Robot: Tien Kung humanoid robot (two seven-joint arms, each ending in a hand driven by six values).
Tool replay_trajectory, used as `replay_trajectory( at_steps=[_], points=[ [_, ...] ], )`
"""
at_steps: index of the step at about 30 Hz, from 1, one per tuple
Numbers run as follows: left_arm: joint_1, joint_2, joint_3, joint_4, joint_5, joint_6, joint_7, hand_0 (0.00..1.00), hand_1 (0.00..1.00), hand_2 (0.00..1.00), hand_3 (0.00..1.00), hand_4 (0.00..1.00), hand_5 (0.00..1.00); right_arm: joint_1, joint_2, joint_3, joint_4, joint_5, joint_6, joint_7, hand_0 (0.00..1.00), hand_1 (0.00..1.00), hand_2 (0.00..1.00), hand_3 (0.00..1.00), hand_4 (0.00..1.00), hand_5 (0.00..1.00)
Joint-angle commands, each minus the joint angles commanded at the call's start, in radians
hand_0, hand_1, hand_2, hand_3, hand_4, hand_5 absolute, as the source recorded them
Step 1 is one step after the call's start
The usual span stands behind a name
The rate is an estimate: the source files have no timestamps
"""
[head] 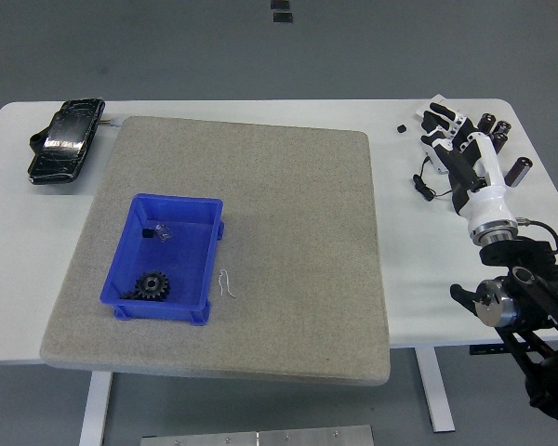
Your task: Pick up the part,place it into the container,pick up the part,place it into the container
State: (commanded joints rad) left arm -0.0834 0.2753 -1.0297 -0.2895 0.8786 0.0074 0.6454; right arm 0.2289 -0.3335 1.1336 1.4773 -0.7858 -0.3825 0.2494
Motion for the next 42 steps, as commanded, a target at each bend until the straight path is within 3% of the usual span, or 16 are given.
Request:
replay_trajectory(
  at_steps=[13, 24, 42],
  points=[
    [-0.004, 0.001, 0.002, 0.001, -0.006, -0.001, 0.0, 0.773, 0.758, 0.758, 0.696, 0.731, 0.391, -0.014, -0.006, 0.038, 0.027, 0.034, -0.028, 0.056, 0.804, 0.784, 0.745, 0.693, 0.734, 0.414],
    [-0.003, 0.004, 0.014, 0.001, -0.03, 0.003, 0.0, 0.773, 0.756, 0.758, 0.698, 0.73, 0.391, -0.013, 0.0, 0.051, 0.032, 0.033, -0.029, 0.059, 0.798, 0.778, 0.743, 0.696, 0.729, 0.437],
    [0.008, 0.001, 0.014, -0.004, -0.037, 0.007, 0.0, 0.772, 0.755, 0.758, 0.698, 0.731, 0.392, -0.01, 0.008, 0.049, -0.013, 0.057, 0.02, 0.046, 0.797, 0.772, 0.751, 0.714, 0.726, 0.455]
  ],
)
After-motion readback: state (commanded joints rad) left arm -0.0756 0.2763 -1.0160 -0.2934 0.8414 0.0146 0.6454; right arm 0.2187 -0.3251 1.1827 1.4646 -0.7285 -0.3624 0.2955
